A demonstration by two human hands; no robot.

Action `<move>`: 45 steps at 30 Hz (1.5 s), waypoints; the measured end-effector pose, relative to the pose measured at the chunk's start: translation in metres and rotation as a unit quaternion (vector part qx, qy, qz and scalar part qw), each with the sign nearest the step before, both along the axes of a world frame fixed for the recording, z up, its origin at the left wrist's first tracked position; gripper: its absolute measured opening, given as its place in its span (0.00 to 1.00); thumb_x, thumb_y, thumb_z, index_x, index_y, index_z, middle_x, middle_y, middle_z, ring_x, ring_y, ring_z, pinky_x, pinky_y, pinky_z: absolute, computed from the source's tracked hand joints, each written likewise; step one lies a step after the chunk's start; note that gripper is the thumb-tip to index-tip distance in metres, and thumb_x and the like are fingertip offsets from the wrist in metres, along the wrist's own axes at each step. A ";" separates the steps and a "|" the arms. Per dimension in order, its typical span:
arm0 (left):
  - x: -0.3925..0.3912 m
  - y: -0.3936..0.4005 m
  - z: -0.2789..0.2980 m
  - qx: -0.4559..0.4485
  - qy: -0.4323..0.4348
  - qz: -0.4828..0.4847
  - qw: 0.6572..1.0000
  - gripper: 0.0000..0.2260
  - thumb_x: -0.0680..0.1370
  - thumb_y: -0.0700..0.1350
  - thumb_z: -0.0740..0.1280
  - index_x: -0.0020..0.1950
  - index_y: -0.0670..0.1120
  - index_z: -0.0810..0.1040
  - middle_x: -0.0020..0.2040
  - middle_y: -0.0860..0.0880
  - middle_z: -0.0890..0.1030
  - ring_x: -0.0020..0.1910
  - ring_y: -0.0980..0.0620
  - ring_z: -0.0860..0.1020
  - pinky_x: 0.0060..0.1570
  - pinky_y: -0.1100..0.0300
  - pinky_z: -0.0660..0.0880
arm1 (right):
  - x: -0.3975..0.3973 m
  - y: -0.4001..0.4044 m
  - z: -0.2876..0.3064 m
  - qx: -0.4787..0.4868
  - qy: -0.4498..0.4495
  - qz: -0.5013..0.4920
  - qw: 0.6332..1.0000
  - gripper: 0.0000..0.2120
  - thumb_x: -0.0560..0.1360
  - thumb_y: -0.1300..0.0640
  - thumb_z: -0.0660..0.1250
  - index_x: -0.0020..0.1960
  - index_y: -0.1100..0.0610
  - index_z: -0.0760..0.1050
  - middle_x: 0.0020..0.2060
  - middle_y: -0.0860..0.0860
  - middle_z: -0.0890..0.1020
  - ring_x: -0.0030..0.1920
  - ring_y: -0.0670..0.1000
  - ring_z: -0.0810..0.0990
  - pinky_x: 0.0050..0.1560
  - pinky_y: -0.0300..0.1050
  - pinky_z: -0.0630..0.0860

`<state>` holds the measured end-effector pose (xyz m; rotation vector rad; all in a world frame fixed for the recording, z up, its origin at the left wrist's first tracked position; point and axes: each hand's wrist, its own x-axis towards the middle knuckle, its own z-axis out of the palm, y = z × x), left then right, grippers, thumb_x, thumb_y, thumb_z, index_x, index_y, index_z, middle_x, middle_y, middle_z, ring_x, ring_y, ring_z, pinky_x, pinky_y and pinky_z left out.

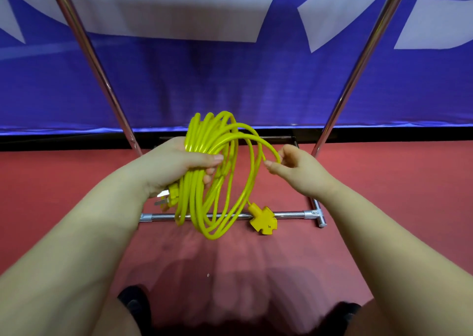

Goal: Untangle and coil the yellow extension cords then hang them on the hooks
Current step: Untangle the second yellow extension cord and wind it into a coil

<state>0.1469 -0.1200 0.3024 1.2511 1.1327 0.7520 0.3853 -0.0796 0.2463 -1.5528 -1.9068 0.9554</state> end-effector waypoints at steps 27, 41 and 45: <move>0.031 0.007 -0.030 0.008 0.089 0.098 0.991 0.15 0.73 0.42 0.71 0.55 0.35 0.78 0.30 0.50 0.77 0.25 0.59 0.76 0.27 0.67 0.71 | -0.009 -0.007 0.038 -0.168 0.357 -0.098 0.914 0.07 0.80 0.56 0.59 0.45 0.55 0.73 0.36 0.49 0.84 0.30 0.47 0.83 0.36 0.39 0.80; 0.055 0.007 -0.024 -0.064 -0.062 0.148 0.985 0.02 0.74 0.36 0.67 0.43 0.39 0.79 0.26 0.50 0.80 0.24 0.56 0.75 0.26 0.64 0.75 | -0.008 -0.011 0.016 -0.111 0.239 0.022 0.964 0.06 0.74 0.61 0.68 0.50 0.55 0.75 0.44 0.53 0.81 0.42 0.47 0.80 0.44 0.35 0.76; 0.048 0.008 -0.017 -0.085 -0.119 0.174 0.974 0.05 0.75 0.36 0.65 0.41 0.40 0.80 0.29 0.48 0.80 0.24 0.56 0.76 0.27 0.64 0.76 | -0.013 -0.021 -0.014 -0.136 0.051 0.151 0.978 0.08 0.74 0.67 0.67 0.52 0.61 0.77 0.44 0.54 0.79 0.37 0.38 0.76 0.45 0.29 0.73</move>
